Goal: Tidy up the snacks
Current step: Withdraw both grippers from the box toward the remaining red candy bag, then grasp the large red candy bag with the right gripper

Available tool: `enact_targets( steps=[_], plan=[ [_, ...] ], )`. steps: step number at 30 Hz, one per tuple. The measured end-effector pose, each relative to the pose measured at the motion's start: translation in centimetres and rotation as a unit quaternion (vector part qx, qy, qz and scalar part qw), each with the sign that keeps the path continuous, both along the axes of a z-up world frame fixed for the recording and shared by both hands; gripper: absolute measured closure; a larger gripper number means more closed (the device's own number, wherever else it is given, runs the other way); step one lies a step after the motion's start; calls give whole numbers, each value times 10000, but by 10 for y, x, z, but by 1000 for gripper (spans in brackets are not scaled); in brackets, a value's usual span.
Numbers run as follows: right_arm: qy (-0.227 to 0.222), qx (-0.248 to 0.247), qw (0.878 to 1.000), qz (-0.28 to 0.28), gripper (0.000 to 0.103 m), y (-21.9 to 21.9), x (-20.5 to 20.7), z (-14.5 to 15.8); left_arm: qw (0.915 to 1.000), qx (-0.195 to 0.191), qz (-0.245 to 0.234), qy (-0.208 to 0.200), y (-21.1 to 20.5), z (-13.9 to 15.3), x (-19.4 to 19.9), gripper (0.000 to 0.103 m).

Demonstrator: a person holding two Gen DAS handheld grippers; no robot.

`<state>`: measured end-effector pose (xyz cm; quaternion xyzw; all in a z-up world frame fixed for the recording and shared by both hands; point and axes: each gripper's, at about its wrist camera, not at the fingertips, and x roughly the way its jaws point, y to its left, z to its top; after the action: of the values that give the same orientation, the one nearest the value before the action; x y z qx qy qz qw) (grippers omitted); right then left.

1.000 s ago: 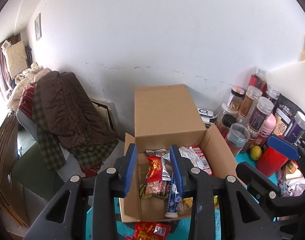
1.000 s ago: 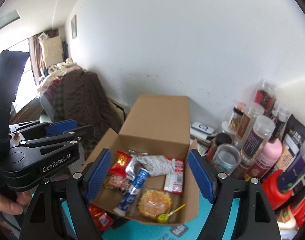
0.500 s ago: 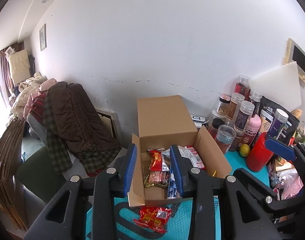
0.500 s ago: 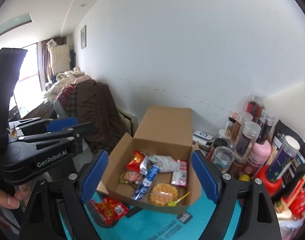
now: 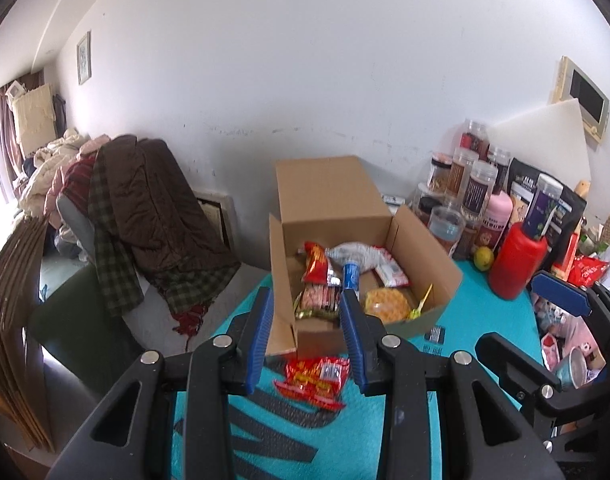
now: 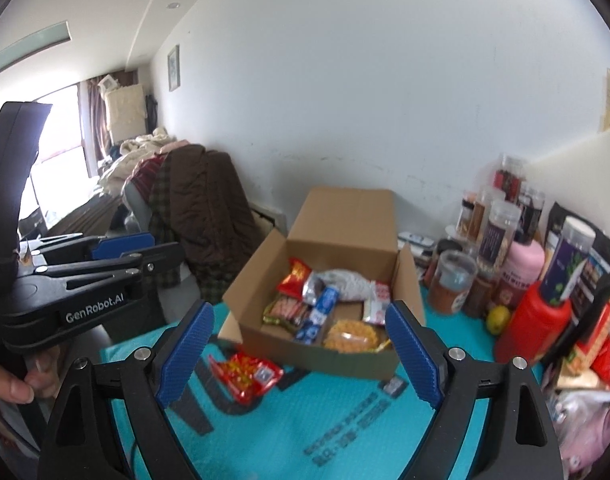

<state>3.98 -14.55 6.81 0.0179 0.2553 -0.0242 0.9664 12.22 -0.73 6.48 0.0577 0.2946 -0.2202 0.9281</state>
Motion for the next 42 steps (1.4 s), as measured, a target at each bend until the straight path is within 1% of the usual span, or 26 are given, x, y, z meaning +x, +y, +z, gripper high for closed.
enact_targets(
  steps=[5, 11, 16, 21, 29, 34, 36, 42],
  plan=[
    [131, 10, 9999, 83, 14, 9, -2, -20, 9998, 19, 47, 167, 11, -19, 0, 69],
    [399, 235, 9987, 190, 14, 16, 3, -48, 9989, 58, 81, 468, 22, -46, 4, 69],
    [687, 492, 9960, 282, 14, 20, 13, -77, 9972, 205, 110, 706, 28, -73, 11, 69],
    [912, 588, 9934, 372, 14, 27, 25, -99, 9949, 213, 117, 978, 34, -95, 19, 69],
    [1298, 894, 9861, 534, 14, 36, 45, -135, 9919, 184, 152, 1246, 45, -122, 30, 69],
    [1459, 880, 9836, 599, 14, 43, 59, -151, 9898, 292, 268, 1370, 50, -138, 40, 69],
    [1506, 847, 9829, 639, 14, 46, 64, -156, 9887, 270, 286, 1446, 54, -143, 46, 69],
    [1661, 612, 9808, 824, 15, 58, 87, -173, 9854, 267, 392, 1638, 61, -155, 66, 69]
  ],
)
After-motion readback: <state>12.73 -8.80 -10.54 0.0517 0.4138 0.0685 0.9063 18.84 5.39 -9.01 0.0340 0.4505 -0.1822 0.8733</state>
